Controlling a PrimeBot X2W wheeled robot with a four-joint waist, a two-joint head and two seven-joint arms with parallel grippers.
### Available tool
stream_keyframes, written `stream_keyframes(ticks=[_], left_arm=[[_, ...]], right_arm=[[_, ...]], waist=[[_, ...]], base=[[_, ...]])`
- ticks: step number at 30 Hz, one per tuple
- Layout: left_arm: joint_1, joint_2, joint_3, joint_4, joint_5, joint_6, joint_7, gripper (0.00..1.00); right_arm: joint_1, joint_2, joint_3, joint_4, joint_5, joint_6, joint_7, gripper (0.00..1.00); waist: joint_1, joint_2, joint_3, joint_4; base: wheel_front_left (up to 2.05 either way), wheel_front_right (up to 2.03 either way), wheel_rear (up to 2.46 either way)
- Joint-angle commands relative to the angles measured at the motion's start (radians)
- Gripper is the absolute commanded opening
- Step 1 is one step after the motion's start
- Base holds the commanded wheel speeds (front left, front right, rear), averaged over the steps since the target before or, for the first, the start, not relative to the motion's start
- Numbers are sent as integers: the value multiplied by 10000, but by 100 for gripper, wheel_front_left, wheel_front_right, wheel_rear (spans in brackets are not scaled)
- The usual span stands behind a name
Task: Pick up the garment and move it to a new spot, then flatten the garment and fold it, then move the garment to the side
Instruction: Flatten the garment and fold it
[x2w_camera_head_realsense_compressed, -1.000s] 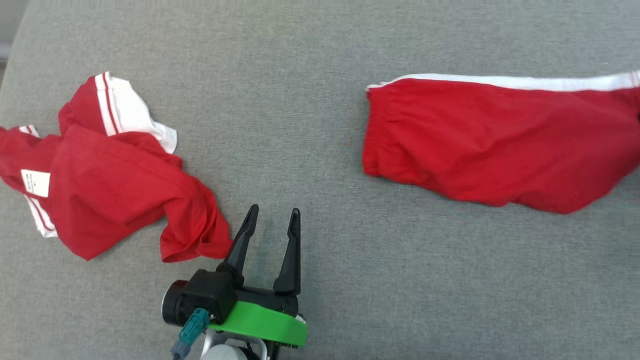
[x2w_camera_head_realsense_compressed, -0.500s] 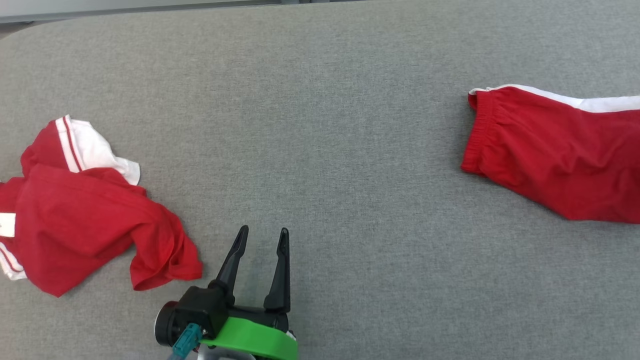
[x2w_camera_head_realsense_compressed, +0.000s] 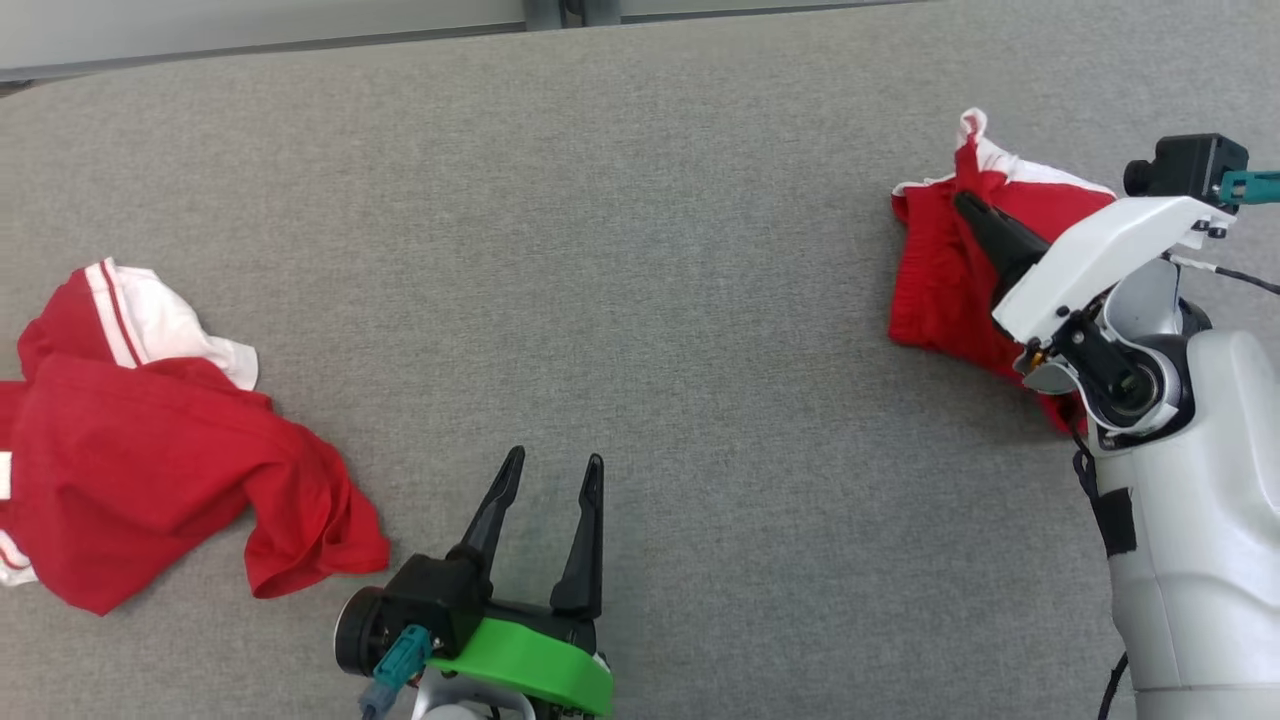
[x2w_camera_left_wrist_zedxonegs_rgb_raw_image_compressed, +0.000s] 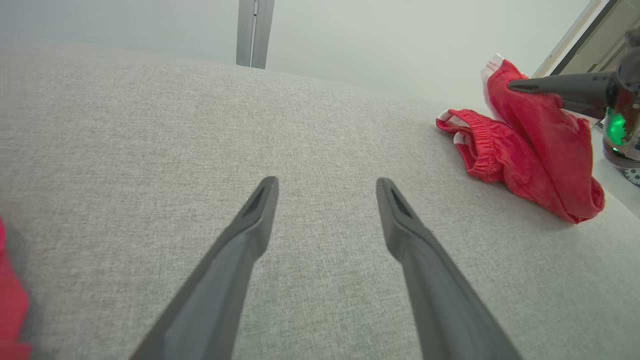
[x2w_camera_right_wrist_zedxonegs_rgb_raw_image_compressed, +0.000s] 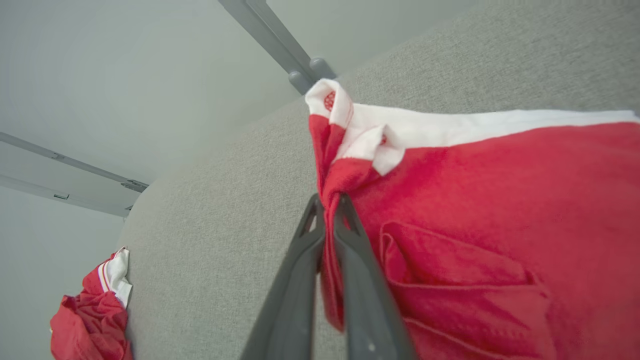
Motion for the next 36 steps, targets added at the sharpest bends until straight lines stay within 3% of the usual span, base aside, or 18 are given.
stream_keyframes(ticks=[1,6,11,12,13,17,20,25,28,31,36], left_arm=[[-121,22,0,28,-108,62,-2,100],[63,19,-210,101,-336,154,-2,100],[72,18,-473,181,-415,188,-2,100],[51,20,-525,206,-448,205,-2,100],[43,18,-556,236,-493,217,-2,100],[164,19,-548,342,-636,259,-2,100],[400,22,-317,345,-699,292,-2,100],[994,21,349,179,-634,324,-2,100],[1346,20,817,-12,-506,332,-2,100],[1581,20,1191,-296,-421,309,-2,100],[1976,21,1922,-760,-59,444,-2,100]], right_arm=[[-246,82,-233,232,-356,2,-298,0],[-768,366,-708,1282,-1464,2,-930,0],[-1025,421,-567,2064,-1766,2,-1387,0],[-1042,427,-383,2173,-1665,2,-1518,56],[-1021,419,-274,2241,-1616,2,-1647,100],[-482,409,345,1923,-1466,2,-2299,100],[385,339,1108,581,-1313,2,-2925,100],[2586,-942,1889,-1900,-1688,1,-4185,100],[3940,-1695,1694,-2621,-2319,1,-5297,100],[5125,-2212,1069,-2526,-3020,1,-6649,100],[6510,-2064,-95,-1712,-3925,1,-7841,100]], waist=[[0,0,-72,262],[0,0,-146,573],[0,0,-172,768],[0,0,-188,796],[0,0,-217,816],[0,0,-493,916],[0,0,-812,912],[0,0,-1396,700],[0,0,-1665,542],[0,0,-1908,510],[0,0,-2367,552]], base=[[0,0,0],[0,0,0],[0,0,0],[0,0,0],[0,0,0],[0,0,0],[0,0,0],[0,0,0],[0,0,0],[0,0,0],[0,0,0]])
